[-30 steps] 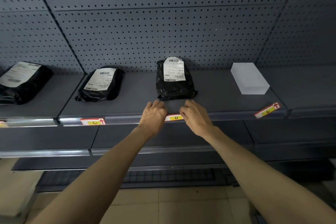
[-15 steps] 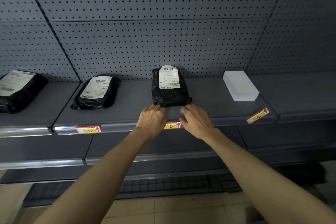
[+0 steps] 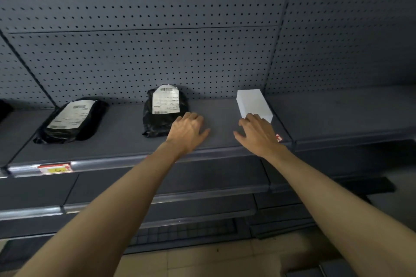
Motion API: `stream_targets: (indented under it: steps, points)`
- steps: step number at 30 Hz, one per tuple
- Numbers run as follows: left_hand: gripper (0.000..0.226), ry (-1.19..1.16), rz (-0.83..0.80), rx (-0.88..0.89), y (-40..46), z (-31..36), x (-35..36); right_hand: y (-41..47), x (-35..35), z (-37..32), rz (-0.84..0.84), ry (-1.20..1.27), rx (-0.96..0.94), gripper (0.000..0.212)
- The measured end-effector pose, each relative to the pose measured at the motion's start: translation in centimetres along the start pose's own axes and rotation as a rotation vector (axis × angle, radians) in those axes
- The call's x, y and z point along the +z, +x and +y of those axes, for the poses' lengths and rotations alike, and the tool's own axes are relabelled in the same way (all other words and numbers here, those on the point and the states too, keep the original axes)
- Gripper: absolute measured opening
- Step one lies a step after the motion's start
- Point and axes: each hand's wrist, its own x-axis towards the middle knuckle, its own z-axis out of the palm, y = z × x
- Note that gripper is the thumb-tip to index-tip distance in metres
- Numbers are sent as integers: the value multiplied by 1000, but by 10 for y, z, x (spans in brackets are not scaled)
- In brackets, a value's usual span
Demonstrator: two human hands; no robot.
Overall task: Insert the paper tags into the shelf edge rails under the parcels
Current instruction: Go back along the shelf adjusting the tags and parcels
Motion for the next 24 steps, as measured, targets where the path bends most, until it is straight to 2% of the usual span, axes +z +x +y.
stream_targets:
  steps: [11, 17, 24]
  points:
    - [38, 35, -96, -1, 45, 142, 55, -27, 10, 130, -35, 40, -93, 31]
    - [26, 70, -93, 5, 42, 168, 79, -33, 22, 145, -38, 136, -225, 17]
    - [12, 118, -17, -6, 36, 180, 91, -38, 31, 151, -18, 184, -265, 10]
